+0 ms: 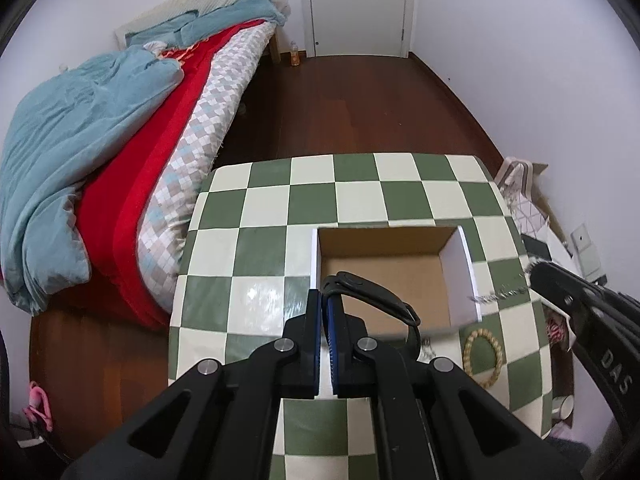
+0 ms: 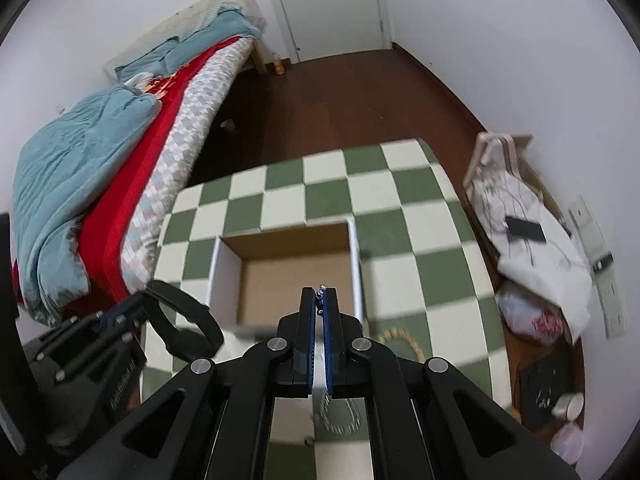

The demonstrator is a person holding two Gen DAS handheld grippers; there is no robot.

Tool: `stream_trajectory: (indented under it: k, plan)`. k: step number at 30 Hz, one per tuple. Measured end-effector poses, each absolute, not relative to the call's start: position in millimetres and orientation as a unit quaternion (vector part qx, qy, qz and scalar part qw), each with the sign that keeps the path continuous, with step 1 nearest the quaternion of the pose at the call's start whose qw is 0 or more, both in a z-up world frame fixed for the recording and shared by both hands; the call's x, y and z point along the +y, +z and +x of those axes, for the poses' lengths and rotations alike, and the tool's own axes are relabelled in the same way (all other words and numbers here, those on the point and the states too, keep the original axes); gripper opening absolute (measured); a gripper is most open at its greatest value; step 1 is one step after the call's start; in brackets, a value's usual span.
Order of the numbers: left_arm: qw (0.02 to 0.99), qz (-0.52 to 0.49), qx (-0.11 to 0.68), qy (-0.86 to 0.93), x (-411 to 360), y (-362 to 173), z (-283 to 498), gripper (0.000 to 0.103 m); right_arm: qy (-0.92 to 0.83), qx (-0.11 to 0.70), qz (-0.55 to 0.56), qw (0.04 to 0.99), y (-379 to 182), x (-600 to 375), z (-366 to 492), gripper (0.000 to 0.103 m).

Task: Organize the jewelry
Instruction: 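Lower the black watch into the white box and open the left gripper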

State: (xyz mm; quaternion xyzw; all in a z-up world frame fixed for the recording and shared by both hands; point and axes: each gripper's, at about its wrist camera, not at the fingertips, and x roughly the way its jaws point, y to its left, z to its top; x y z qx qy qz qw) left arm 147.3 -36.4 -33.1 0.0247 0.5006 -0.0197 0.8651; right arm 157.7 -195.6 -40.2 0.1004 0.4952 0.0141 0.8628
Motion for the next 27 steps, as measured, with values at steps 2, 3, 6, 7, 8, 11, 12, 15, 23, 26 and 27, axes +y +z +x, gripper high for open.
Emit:
stream_trajectory:
  k: [2, 3, 6, 7, 8, 11, 12, 15, 23, 26, 27]
  plan:
    - [0.861, 0.013, 0.508, -0.021, -33, -37, 159, 0.001, 0.022, 0.500, 0.099, 0.860, -43, -191, 176, 0.004]
    - [0.858, 0.009, 0.513, -0.022, -32, -39, 165, 0.001, 0.024, 0.505, 0.100, 0.857, -46, -190, 185, 0.004]
    - [0.846, -0.006, 0.533, -0.029, -28, -52, 185, 0.001, 0.035, 0.528, 0.108, 0.842, -64, -188, 213, 0.004]
    - [0.840, -0.015, 0.542, -0.033, -27, -57, 192, 0.001, 0.037, 0.534, 0.108, 0.837, -70, -187, 221, 0.004]
    - [0.837, -0.019, 0.546, -0.035, -26, -60, 196, 0.001, 0.039, 0.541, 0.109, 0.833, -76, -186, 227, 0.004]
    - [0.824, -0.035, 0.564, -0.044, -25, -74, 212, 0.001, 0.040, 0.560, 0.113, 0.820, -97, -188, 242, 0.004]
    - [0.819, -0.040, 0.570, -0.048, -25, -79, 217, 0.001, 0.039, 0.564, 0.113, 0.817, -101, -188, 246, 0.004]
    - [0.809, -0.054, 0.583, -0.055, -25, -89, 232, 0.001, 0.038, 0.577, 0.114, 0.808, -114, -190, 258, 0.004]
    - [0.791, -0.062, 0.607, -0.057, -27, -106, 262, 0.009, 0.045, 0.609, 0.116, 0.784, -132, -193, 282, 0.005]
    - [0.792, -0.057, 0.605, -0.051, -25, -104, 265, 0.021, 0.042, 0.622, 0.113, 0.774, -136, -193, 284, 0.014]
    - [0.795, -0.057, 0.602, -0.050, -25, -102, 264, 0.042, 0.041, 0.622, 0.113, 0.774, -136, -193, 284, 0.026]
